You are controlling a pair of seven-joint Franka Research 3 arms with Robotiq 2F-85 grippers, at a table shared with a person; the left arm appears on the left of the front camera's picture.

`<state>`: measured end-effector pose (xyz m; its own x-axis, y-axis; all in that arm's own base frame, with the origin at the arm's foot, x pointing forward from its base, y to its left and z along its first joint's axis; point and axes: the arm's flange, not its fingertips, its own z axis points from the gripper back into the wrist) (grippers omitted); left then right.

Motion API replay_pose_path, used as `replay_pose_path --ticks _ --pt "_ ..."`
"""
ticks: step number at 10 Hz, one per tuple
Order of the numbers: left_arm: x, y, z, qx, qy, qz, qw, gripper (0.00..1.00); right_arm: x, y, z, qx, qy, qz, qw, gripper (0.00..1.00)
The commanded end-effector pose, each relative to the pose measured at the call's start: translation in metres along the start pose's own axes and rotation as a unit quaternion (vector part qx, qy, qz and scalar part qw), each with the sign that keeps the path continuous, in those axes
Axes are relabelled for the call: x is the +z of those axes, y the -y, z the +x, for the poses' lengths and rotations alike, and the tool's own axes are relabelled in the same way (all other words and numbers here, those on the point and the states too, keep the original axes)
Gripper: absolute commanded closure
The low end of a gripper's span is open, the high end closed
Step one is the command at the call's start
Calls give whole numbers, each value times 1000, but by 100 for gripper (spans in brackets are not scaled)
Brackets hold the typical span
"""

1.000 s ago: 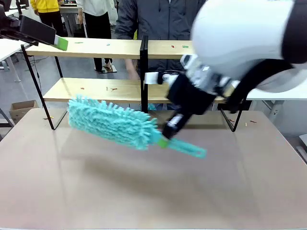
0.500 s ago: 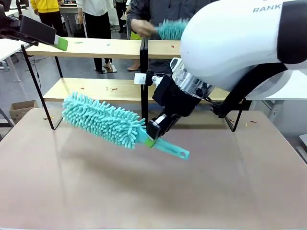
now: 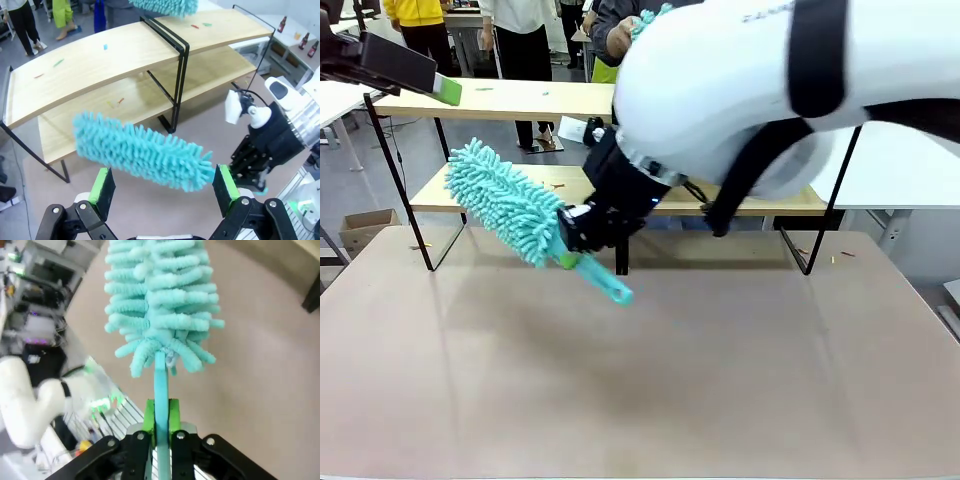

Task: Clean the shelves.
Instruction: Clean another randomly selected level of the Shelf with the Duster.

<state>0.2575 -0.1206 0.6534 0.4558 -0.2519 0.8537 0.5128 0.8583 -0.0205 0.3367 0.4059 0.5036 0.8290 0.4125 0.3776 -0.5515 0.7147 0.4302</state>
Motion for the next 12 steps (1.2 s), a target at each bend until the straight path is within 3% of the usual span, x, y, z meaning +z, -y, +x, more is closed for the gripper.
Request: replay_pose_path --ticks 1,3,7,12 --pt "1 -1 0 1 2 -1 1000 0 -13 -16 18 -87 61 -5 994 88" --pt "1 -1 0 1 2 -1 1000 0 -18 -15 32 -143 81 -26 986 88" --pt "1 -1 0 1 2 -1 1000 0 -27 -10 49 -165 85 -38 982 88" --pt "1 -1 0 1 2 -1 1000 0 -39 12 92 -261 89 -83 958 88"
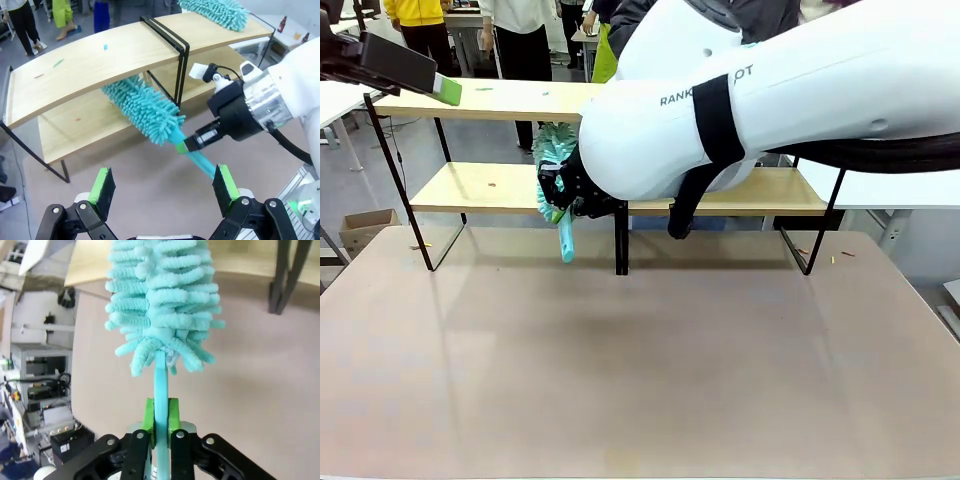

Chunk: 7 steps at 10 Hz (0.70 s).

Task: Clean the shelves.
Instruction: Clean another randomly selected level of the Shelf with the Duster.

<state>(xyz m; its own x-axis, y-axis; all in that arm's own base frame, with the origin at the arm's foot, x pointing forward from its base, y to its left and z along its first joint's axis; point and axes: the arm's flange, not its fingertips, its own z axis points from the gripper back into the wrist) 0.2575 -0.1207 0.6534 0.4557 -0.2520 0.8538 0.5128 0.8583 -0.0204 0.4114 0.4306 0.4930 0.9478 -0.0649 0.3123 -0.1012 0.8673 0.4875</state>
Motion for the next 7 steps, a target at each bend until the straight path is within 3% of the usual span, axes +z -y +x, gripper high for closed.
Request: replay_pose_path --ticks 1,4,7 --pt "1 -1 0 1 2 -1 1000 0 -18 -23 20 -38 4 -28 999 88" --pt "1 -1 0 1 2 -1 1000 0 -32 -24 38 -46 -14 -25 999 88" --pt "1 -1 0 1 2 -1 1000 0 -54 -40 49 -9 -96 3 995 88"
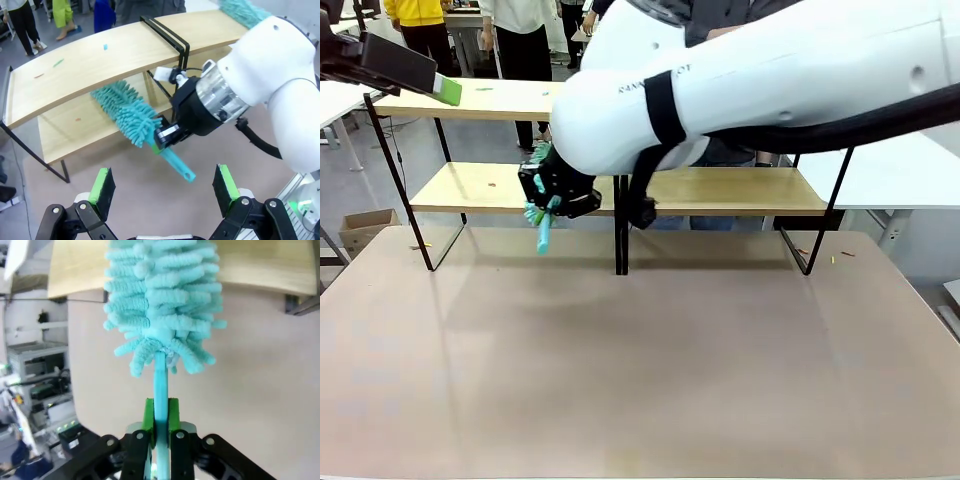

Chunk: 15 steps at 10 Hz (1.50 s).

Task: Clean the shelves.
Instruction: Clean another randomly selected level of the Shelf with the Duster.

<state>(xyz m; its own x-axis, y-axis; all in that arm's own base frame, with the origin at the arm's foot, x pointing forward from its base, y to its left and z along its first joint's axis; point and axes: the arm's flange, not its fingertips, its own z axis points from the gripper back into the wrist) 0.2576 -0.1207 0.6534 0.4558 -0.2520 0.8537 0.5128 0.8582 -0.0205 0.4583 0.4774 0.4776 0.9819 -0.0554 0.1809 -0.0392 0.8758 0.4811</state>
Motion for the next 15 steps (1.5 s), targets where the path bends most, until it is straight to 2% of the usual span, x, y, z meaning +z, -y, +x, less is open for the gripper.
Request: replay_pose_path --ticks 1,3,4,5,6,7,8,10,13,15 --pt "1 -1 0 1 2 -1 1000 0 -5 -18 16 43 -67 29 996 88" --pt "1 -1 0 1 2 -1 1000 0 -3 -26 19 83 -110 57 989 88" --pt "1 -1 0 1 2 -1 1000 0 -2 -27 18 123 -164 62 977 88" --pt "1 -1 0 1 2 -1 1000 0 5 -20 12 173 -248 40 952 88" --pt "1 -1 0 1 2 -1 1000 0 21 -7 4 223 -312 35 923 88" --pt "1 -1 0 1 2 -1 1000 0 42 7 -7 284 -379 57 879 88" --pt "1 -1 0 1 2 -1 1000 0 63 20 -15 308 -390 109 861 88" --pt "1 -1 0 1 2 -1 1000 0 81 47 -21 314 -384 173 851 88" --pt "1 -1 0 1 2 -1 1000 0 86 78 -30 329 -383 177 845 88" --pt "1 -1 0 1 2 -1 1000 0 117 132 -69 376 -367 166 834 88"
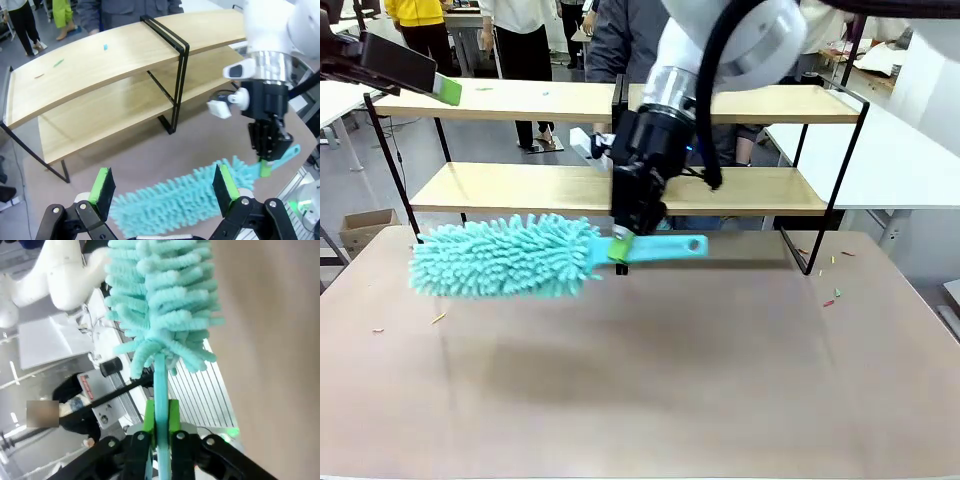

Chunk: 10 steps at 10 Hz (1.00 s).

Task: Clean the shelves.
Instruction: Clean another randomly selected level of the Shelf with the Duster.

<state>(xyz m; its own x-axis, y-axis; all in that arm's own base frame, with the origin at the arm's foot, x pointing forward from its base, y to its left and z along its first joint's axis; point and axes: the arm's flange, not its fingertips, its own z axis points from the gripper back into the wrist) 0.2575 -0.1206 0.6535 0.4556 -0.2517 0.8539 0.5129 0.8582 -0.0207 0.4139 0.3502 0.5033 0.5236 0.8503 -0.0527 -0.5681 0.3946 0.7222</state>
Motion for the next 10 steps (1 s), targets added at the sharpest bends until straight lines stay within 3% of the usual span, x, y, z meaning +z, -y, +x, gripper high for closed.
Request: replay_pose_path --ticks 1,3,4,5,6,7,8,9,10 --pt "1 -1 0 0 2 0 1000 0 -20 -5 -105 46 48 -41 997 88" --pt "1 -1 0 0 2 0 1000 0 -26 22 -215 49 164 -87 981 88" --pt "1 -1 0 0 2 0 1000 0 -29 36 -244 33 244 -91 965 88" --pt "1 -1 0 0 2 0 1000 0 -39 34 -235 -74 322 -158 930 88" --pt "1 -1 0 0 2 0 1000 0 -7 27 -199 25 154 -70 985 88" --pt "1 -1 0 0 2 0 1000 0 -7 27 -199 25 154 -70 985 88" --pt "1 -1 0 0 2 0 1000 0 -23 42 -247 -3 231 -97 968 88" --pt "1 -1 0 0 2 0 1000 0 -3 45 -250 9 275 -79 958 88" --pt "1 -1 0 0 2 0 1000 0 27 45 -285 41 314 -52 947 88"
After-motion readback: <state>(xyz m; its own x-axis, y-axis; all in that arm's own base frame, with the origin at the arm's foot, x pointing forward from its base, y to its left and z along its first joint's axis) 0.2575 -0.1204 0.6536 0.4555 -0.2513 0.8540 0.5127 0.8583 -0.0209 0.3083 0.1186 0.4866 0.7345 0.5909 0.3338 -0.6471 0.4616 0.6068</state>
